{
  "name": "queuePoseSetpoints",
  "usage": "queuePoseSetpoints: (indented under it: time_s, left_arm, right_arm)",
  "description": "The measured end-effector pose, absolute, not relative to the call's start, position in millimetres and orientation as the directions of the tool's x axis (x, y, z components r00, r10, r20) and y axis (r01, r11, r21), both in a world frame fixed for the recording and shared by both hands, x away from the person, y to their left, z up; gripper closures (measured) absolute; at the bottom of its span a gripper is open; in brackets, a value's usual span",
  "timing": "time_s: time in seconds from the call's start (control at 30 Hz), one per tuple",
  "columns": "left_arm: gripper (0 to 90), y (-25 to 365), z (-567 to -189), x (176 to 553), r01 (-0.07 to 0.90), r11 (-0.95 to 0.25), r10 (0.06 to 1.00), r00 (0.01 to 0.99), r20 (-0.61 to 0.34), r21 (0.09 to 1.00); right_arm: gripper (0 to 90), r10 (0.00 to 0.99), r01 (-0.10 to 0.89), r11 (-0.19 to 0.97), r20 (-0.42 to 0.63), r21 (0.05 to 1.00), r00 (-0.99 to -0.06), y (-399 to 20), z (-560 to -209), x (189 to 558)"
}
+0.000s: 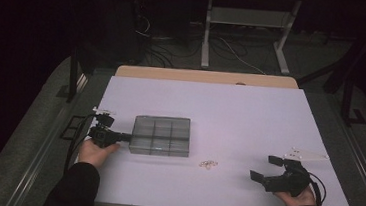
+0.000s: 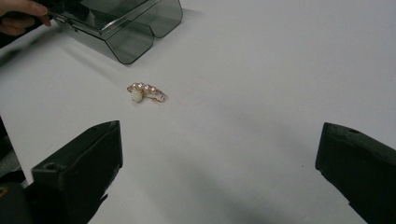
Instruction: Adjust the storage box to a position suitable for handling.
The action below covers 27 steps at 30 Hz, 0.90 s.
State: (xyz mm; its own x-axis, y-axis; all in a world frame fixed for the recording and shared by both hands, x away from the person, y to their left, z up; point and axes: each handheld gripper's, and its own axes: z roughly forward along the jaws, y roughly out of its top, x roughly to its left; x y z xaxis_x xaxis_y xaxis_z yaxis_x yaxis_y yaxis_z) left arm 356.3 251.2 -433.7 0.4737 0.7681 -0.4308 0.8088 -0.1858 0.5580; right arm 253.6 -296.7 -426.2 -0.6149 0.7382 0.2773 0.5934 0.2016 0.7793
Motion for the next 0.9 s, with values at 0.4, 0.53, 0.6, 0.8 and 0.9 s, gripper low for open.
queuePoseSetpoints:
  time_s: [0.4,0.53,0.6,0.8,0.9]
  left_arm:
    - [89.2,237,-436,357,0.815,-0.157,0.739,0.472,-0.481,0.558]
    - [89.2,231,-438,356,0.819,-0.141,0.73,0.465,-0.501,0.556]
    - [89.2,229,-439,356,0.821,-0.138,0.724,0.466,-0.509,0.554]
    - [89.2,222,-442,358,0.827,-0.116,0.71,0.457,-0.536,0.55]
    - [89.2,217,-442,358,0.826,-0.117,0.706,0.46,-0.538,0.552]
  right_arm:
    - [0.8,0.737,0.596,0.203,0.279,0.777,-0.616,-296,-426,253]
    - [0.8,0.737,0.596,0.204,0.279,0.777,-0.616,-296,-426,253]
    - [0.8,0.737,0.596,0.206,0.278,0.776,-0.616,-296,-426,254]
    - [0.8,0.736,0.595,0.207,0.277,0.776,-0.618,-296,-426,254]
    - [0.8,0.735,0.596,0.209,0.278,0.776,-0.619,-296,-426,254]
